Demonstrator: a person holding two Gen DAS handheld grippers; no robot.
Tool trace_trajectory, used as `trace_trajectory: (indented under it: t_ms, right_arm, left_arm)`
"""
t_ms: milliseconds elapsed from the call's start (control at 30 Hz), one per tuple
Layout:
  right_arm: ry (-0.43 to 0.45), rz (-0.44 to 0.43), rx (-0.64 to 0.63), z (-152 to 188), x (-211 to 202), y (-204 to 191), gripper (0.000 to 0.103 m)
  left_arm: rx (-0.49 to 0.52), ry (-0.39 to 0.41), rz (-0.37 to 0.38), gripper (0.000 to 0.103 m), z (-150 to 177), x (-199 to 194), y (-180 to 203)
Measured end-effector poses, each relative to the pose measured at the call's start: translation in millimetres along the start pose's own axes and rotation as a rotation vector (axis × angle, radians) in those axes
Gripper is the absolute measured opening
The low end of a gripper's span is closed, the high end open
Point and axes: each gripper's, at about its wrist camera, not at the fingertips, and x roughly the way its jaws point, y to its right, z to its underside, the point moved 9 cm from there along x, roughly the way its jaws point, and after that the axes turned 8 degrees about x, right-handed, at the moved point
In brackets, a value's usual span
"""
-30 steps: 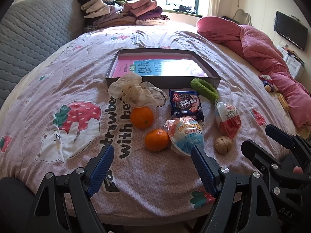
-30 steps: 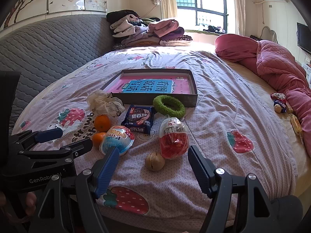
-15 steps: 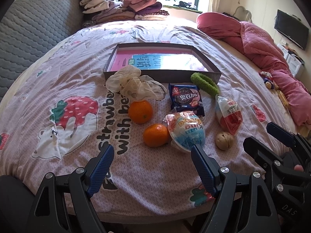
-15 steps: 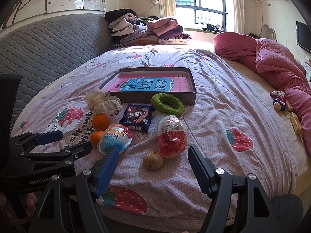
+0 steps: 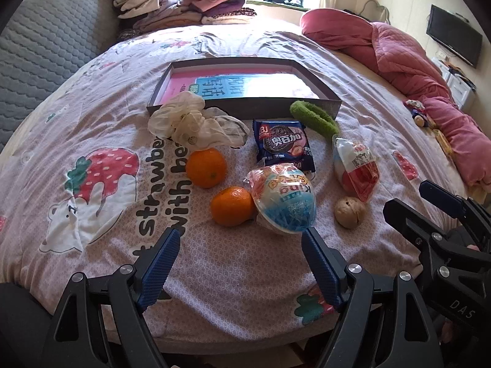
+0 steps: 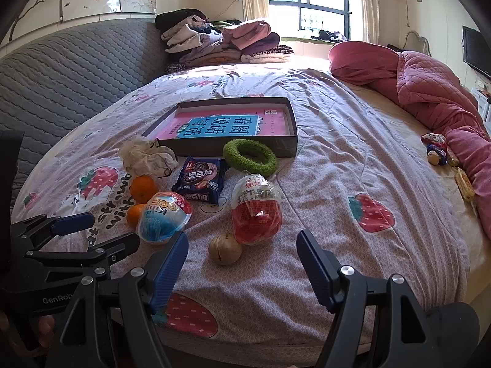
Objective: Organize objects
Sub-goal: 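Move left tool to the blue-and-white egg while right tool approaches the red egg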
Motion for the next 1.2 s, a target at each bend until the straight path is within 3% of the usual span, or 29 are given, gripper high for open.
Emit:
trace_trajectory:
  t_ms: [700,1200]
  right_arm:
    - [-0.045,-0.018,0.024,-26.6,32.2,16.1,0.072]
    - [-0.163,-0.06,0.05,-21.0,67.7,17.4,0.072]
  left_arm:
    - [0.039,0.01,0.008,0.082,-20.0,22.6,18.5]
    - [0.061,-0.013,-0.011,0.083,-33.4,44.3,22.0]
